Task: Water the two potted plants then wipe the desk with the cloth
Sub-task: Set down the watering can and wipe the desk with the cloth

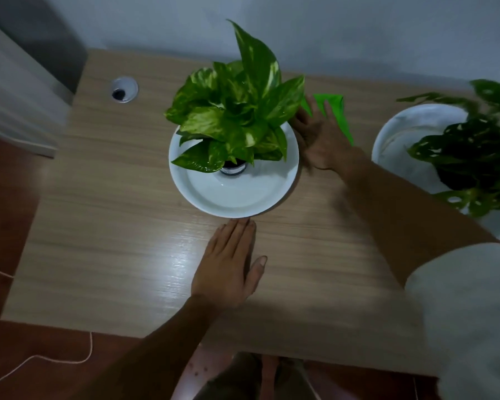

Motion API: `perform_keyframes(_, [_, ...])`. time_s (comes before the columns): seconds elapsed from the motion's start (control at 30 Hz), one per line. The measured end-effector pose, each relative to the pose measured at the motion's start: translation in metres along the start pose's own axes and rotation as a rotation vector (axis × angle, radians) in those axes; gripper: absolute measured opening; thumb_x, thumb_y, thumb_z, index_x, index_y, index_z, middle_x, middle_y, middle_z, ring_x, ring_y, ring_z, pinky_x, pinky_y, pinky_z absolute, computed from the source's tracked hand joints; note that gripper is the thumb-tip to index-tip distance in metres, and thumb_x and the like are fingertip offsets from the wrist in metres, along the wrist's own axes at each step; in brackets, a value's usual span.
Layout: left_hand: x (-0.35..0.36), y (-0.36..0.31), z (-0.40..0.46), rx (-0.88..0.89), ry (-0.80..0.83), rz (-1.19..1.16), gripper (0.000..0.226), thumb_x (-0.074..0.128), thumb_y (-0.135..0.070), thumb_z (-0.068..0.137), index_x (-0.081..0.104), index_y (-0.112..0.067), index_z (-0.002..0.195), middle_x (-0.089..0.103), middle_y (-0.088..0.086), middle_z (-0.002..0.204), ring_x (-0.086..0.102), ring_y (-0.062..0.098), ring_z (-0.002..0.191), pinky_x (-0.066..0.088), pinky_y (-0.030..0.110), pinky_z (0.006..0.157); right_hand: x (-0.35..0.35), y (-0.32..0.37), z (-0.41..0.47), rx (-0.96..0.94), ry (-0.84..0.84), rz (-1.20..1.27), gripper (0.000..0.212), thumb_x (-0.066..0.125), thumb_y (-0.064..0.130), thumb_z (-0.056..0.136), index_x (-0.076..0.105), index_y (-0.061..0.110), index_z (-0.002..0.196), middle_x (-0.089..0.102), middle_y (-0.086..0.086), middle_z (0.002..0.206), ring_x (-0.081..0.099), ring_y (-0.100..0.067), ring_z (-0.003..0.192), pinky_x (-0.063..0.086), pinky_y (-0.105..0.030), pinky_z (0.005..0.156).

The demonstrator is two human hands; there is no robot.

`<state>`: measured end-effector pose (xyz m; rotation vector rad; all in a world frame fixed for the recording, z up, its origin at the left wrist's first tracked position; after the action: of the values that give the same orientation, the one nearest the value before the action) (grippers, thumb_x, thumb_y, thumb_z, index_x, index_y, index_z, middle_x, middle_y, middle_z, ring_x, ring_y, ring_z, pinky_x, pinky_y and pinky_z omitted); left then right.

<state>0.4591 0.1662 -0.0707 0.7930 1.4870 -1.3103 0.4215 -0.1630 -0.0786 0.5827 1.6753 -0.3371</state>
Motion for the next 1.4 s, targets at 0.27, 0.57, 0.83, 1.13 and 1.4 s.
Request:
perform_keyframes(0.27, [-0.001, 0.0, -0.001, 0.014, 0.006, 0.008, 0.068, 0.049, -0.047, 0.101, 0.038, -0.008, 0.155, 0.037, 0.01, 0.164, 0.028, 0.024, 0.155, 0.021, 0.044, 0.128, 0.011, 0.026, -0.068, 0.197, -0.029, 0.094, 0.062, 0.021, 0.045, 0.111, 0.013, 0.031, 0.171, 0.011, 0.004, 0.18, 0.009, -0.041, 0.164, 0.009, -0.065, 0.129])
perform_keyframes(0.57, [-0.025, 0.022, -0.023, -0.087, -0.173, -0.055, 0.051, 0.048, -0.03, 0.102, 0.052, -0.001, 0.144, 0.047, 0.015, 0.157, 0.038, 0.029, 0.15, 0.032, 0.047, 0.122, 0.044, 0.128, -0.181, 0.446, -0.048, 0.163, 0.064, 0.018, 0.051, 0.11, 0.03, 0.026, 0.168, 0.022, -0.002, 0.177, 0.015, -0.036, 0.165, 0.009, -0.063, 0.131])
perform_keyframes(0.83, [-0.064, 0.104, -0.056, -0.257, -0.12, 0.069, 0.058, 0.038, -0.036, 0.105, 0.042, -0.001, 0.152, 0.04, 0.014, 0.162, 0.029, 0.028, 0.155, 0.028, 0.047, 0.124, 0.057, 0.246, -0.179, 0.344, 0.002, 0.187, 0.067, 0.019, 0.051, 0.109, 0.021, 0.022, 0.17, 0.021, -0.006, 0.177, 0.012, -0.04, 0.164, 0.003, -0.065, 0.13])
perform_keyframes(1.13, [-0.089, 0.179, -0.056, -0.374, -0.14, 0.073, 0.056, 0.039, -0.035, 0.105, 0.039, -0.008, 0.154, 0.036, 0.011, 0.164, 0.026, 0.025, 0.156, 0.024, 0.047, 0.126, 0.053, 0.34, -0.105, 0.174, 0.01, 0.18, 0.067, 0.016, 0.051, 0.111, 0.01, 0.022, 0.171, 0.007, -0.004, 0.18, 0.001, -0.036, 0.166, -0.002, -0.061, 0.131])
perform_keyframes(1.4, [-0.082, 0.213, -0.051, -0.425, -0.134, -0.02, 0.055, 0.034, -0.034, 0.106, 0.039, -0.009, 0.155, 0.032, 0.009, 0.166, 0.025, 0.022, 0.156, 0.017, 0.04, 0.129, 0.037, 0.362, -0.003, 0.197, 0.003, 0.192, 0.065, 0.016, 0.048, 0.113, 0.003, 0.023, 0.171, -0.002, -0.001, 0.18, -0.007, -0.032, 0.166, -0.009, -0.049, 0.132])
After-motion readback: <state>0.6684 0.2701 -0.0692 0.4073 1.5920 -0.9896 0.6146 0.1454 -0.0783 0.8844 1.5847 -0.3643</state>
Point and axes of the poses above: each hand's wrist, its own z-axis towards the middle knuckle, its own x-axis out of the palm, y = z × x, the point moved 6 cm from there along z, towards the middle knuckle
